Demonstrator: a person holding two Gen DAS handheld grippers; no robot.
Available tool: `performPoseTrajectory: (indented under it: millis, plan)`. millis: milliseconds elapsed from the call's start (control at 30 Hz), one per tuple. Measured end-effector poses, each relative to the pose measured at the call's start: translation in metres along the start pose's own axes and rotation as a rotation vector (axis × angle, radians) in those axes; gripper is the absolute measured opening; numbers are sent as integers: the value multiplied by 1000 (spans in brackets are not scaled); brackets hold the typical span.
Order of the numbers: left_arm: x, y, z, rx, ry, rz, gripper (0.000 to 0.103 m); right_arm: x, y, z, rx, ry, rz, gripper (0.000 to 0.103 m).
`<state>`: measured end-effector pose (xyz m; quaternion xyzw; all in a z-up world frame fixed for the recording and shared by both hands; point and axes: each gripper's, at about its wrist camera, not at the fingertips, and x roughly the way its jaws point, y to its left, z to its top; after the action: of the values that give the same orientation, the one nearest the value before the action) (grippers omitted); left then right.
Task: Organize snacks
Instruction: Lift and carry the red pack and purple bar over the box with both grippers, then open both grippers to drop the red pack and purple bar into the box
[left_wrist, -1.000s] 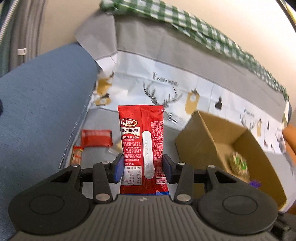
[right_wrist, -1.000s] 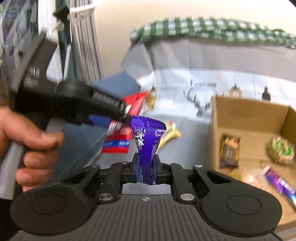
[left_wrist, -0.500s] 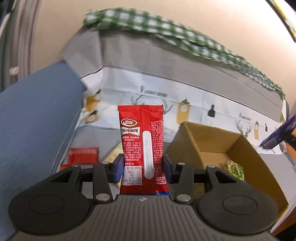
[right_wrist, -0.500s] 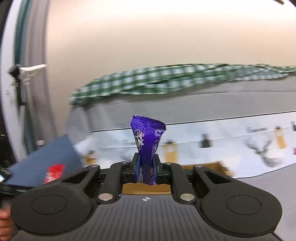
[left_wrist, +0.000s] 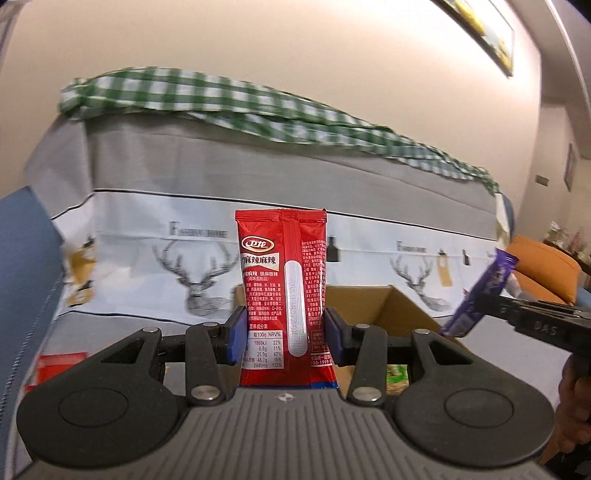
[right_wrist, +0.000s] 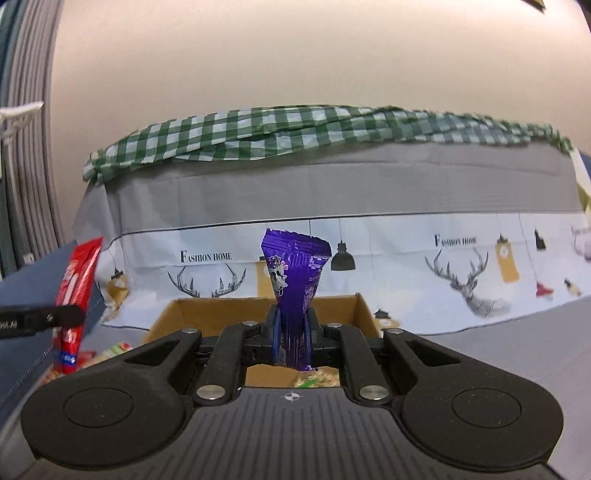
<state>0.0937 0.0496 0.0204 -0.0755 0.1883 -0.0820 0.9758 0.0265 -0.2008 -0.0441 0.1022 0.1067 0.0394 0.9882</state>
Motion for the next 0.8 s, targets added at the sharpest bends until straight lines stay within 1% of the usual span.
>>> performPoseTrajectory:
  millis: [167, 367, 533, 800]
  plan:
    - [12, -18, -1, 6, -11, -41, 48, -5, -1, 1, -22, -10, -11, 13]
    - [29, -28, -5, -7, 11, -72, 48, -8, -9, -2, -19, -5, -41, 13]
    - [39, -34, -7, -12, 26, -84, 48, -7, -10, -3, -28, 4, -53, 13]
    - [53, -49, -10, 57, 27, -101, 48, -3, -3, -5, -54, 14, -59, 13]
